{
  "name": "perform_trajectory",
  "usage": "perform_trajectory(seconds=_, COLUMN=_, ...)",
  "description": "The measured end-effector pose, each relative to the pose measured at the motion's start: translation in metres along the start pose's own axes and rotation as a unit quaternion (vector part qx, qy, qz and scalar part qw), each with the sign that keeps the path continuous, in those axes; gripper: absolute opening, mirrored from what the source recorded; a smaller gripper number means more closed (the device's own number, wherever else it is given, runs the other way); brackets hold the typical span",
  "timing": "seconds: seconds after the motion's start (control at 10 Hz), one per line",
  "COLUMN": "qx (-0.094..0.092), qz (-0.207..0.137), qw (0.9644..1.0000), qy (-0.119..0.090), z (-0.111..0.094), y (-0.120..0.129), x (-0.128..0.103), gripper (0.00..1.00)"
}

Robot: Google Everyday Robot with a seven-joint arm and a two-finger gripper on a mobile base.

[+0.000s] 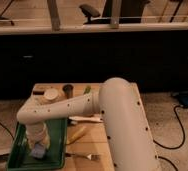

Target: Wipe tray with sponge

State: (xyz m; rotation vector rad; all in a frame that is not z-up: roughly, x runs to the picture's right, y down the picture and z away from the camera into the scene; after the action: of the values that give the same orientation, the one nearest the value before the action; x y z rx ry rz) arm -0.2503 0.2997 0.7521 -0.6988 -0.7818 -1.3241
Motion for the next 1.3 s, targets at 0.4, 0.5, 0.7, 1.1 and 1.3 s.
perform_trajectory(seconds=0.4, qx=0.015, qz=0.035, qw=0.9992, qy=0.012, z=-0.012, y=0.019, x=0.031, gripper=0.00)
perform_trajectory(seconds=0.5, qx=0.018, qz=0.034, qw=0.9992, qy=0.013, z=-0.014, y=0.015, x=0.038, gripper=0.00)
perform_trajectory(seconds=0.7, qx=0.022, qz=0.019, qw=0.9995, qy=0.010, z=-0.018, y=-0.004, x=0.049, gripper=0.00)
perform_trajectory(seconds=1.1, qx=0.023, qz=-0.033, qw=0.9991, qy=-0.016, z=-0.019, y=-0.037, x=0.045, gripper=0.00)
perform_trajectory(seconds=1.3, qx=0.022, qz=-0.042, qw=0.9986, qy=-0.024, z=-0.019, y=-0.040, x=0.043, gripper=0.00)
